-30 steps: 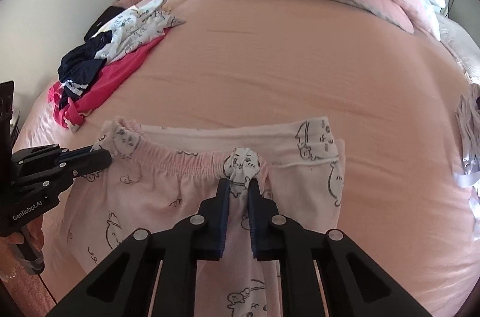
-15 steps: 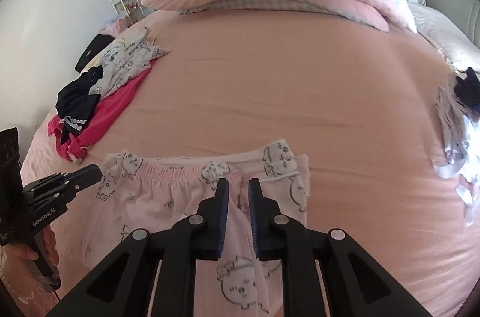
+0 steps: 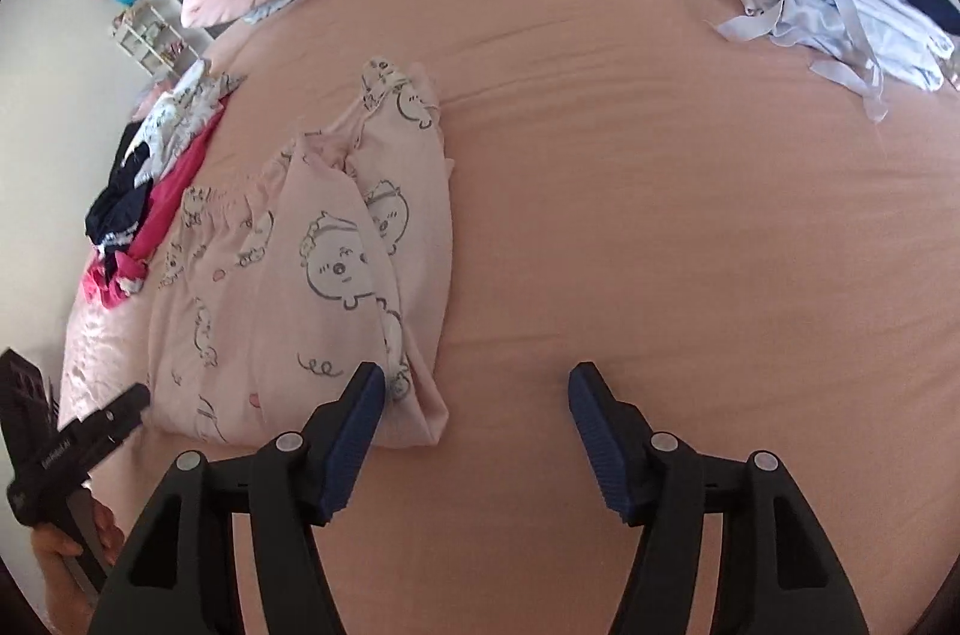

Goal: Fold clothes

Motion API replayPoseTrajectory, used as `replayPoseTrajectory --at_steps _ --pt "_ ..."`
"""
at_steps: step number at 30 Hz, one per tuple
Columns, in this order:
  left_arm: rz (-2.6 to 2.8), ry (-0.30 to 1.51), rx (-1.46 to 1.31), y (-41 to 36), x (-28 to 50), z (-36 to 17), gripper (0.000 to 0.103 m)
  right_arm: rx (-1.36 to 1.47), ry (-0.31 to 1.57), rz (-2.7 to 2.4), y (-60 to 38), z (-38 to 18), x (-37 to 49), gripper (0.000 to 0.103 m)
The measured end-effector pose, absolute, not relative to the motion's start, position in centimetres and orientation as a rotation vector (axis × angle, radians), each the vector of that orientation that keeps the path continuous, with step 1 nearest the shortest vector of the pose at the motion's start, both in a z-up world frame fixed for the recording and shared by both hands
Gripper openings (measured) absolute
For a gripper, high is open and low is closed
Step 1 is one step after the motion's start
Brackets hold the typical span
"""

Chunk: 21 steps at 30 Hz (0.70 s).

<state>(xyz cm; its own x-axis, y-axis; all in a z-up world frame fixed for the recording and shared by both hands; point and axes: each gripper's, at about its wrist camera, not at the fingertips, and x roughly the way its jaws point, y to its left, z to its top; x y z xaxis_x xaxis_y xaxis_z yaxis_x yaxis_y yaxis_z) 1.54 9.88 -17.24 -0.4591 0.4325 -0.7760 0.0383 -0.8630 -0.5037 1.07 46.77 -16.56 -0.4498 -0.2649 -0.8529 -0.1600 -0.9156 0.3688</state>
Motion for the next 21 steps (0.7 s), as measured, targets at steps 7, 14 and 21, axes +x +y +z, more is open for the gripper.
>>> replayPoseTrajectory --at_steps 7,14,21 --pt "2.361 -0.643 -1.506 12.6 -1.6 -17.6 0.053 1.616 -0.672 -2.468 45.9 -17.4 -2.2 0.086" --pt "2.323 -0.637 -1.506 14.6 -1.5 -16.2 0.007 1.613 -0.473 -2.367 42.3 -16.7 -2.8 0.008" --pt "2.258 -0.445 -1.485 17.6 3.6 -14.1 0.007 1.577 -0.537 -2.41 44.8 -14.0 4.7 0.008"
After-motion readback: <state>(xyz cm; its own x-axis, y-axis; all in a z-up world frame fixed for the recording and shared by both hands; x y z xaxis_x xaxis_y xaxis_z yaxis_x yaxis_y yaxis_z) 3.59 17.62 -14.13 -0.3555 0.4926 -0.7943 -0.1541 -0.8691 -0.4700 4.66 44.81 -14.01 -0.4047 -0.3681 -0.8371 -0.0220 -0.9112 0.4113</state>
